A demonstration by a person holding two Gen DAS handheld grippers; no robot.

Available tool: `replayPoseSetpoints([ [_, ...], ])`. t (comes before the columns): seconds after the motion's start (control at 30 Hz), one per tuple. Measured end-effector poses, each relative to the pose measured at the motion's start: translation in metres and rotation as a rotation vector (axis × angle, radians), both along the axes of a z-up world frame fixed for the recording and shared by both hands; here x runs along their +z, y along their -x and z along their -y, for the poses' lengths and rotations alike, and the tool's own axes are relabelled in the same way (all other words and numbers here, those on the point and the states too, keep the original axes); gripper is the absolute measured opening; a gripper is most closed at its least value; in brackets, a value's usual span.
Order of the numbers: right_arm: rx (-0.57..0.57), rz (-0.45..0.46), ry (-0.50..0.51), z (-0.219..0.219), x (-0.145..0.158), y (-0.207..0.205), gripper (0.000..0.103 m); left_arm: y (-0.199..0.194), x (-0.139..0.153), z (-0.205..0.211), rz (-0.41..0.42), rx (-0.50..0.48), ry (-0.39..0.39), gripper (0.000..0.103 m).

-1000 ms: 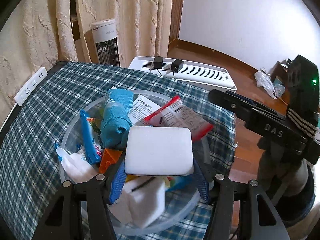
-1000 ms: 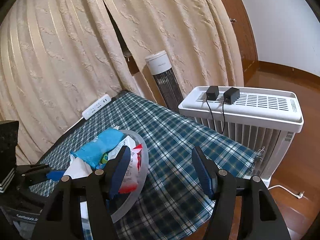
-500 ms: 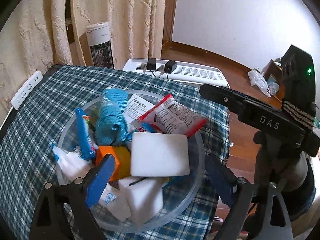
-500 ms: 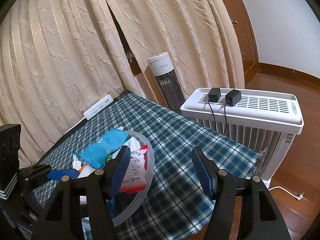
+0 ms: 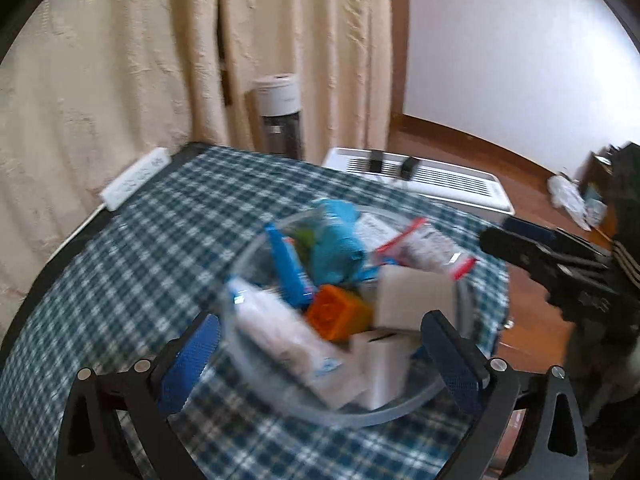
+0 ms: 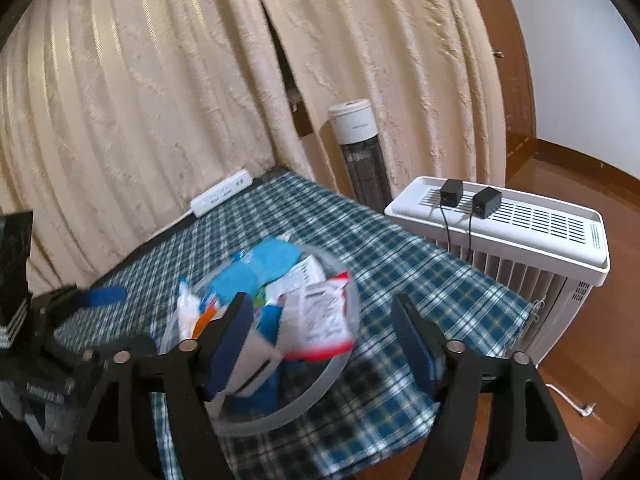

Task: Organize objects
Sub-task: 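Withdraw both open grippers from the clear bowl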

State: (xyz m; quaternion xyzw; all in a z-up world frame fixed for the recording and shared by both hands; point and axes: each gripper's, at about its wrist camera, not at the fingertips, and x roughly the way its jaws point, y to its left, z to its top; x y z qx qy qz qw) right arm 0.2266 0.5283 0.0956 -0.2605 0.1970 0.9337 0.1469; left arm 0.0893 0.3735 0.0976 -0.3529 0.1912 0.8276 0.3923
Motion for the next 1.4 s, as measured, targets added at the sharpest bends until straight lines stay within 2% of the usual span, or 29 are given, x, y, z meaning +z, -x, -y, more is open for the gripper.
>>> replayPoseSetpoints([
  [0.17, 0.041, 0.075, -0.024, 0.026, -0.001, -0.001, 0.082, 0.004, -0.004, 0.02, -0.005, 0.057, 0.007, 0.103],
  [0.43, 0.068, 0.16, -0.08, 0.067, 0.002, 0.003, 0.088, -0.002, -0.002, 0.049, -0.01, 0.073, -0.011, 0.103],
  [0.73, 0.05, 0.193, -0.143, 0.098, 0.012, 0.005, 0.101, -0.011, 0.005, 0.069, -0.046, 0.07, -0.033, 0.103],
  [1.03, 0.027, 0.266, -0.185, 0.11, 0.003, 0.007, 0.101, -0.02, 0.009, 0.072, -0.093, 0.059, -0.027, 0.103],
  [1.27, 0.021, 0.279, -0.166, 0.107, -0.004, 0.009, 0.101, -0.026, 0.004, 0.068, -0.129, 0.059, -0.008, 0.103],
  [1.4, 0.023, 0.279, -0.158, 0.107, -0.006, 0.01, 0.101, -0.023, 0.002, 0.067, -0.119, 0.061, 0.001, 0.103],
])
